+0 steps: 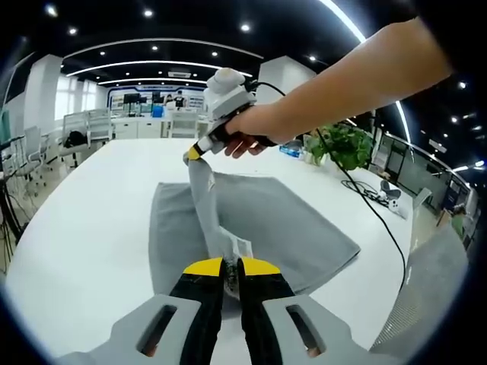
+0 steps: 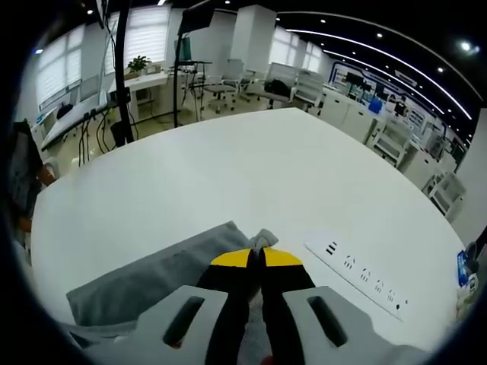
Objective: Fold the towel on the table until its edges align and the towel forms a compact rectangular stack.
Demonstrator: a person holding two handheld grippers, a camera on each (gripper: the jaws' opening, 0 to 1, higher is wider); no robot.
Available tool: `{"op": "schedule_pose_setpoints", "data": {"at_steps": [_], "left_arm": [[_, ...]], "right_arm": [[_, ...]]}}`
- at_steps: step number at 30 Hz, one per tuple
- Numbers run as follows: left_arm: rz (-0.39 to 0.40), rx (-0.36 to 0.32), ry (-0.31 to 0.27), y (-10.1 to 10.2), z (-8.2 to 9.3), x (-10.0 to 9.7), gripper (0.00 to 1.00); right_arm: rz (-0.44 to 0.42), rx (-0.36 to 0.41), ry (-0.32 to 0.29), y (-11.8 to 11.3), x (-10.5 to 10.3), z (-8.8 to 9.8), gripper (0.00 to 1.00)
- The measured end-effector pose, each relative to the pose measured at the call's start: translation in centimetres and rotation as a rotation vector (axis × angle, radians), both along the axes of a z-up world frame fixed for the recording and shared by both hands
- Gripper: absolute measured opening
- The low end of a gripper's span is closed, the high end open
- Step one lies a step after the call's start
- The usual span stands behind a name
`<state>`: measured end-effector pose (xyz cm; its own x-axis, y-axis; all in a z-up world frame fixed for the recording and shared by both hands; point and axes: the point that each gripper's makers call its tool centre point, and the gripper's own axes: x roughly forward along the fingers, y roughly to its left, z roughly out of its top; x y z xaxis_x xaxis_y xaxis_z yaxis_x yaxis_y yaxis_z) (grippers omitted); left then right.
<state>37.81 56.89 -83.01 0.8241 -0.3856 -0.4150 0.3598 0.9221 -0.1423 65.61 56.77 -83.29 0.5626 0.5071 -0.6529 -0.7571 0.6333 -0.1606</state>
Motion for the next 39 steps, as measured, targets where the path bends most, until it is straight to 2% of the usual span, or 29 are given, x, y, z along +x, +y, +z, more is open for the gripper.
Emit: {"op": "schedule_pose_setpoints", "data": {"at_steps": [14,22,32,36,39], "left_arm": [[0.026,0.0,0.027,0.8,-1.5,-0.6,0.07],[0.05,0.001,0.047,1.6,-2.4,-0.8,0.07],[0.06,0.003,0.083,2.2,-3.7,-1.1,0.07],[0.067,0.01,0.094,2.7,-4.3,-1.1,0.07],[0.067,0.01,0.098,2.8,-4.7,-1.1,0.07]], "right_arm": [[0.025,-0.008,0.007,1.7,-0.7,-0.9,0.02],[0.042,-0.011,0.006,2.3,-0.3,-1.5,0.02],[0.05,-0.015,-0.005,3.3,-1.0,-2.1,0.0],[0.049,-0.016,-0.003,3.6,-2.0,-2.2,0.0],[0.049,-0.01,-0.003,3.7,-1.6,-2.3,0.0]]}}
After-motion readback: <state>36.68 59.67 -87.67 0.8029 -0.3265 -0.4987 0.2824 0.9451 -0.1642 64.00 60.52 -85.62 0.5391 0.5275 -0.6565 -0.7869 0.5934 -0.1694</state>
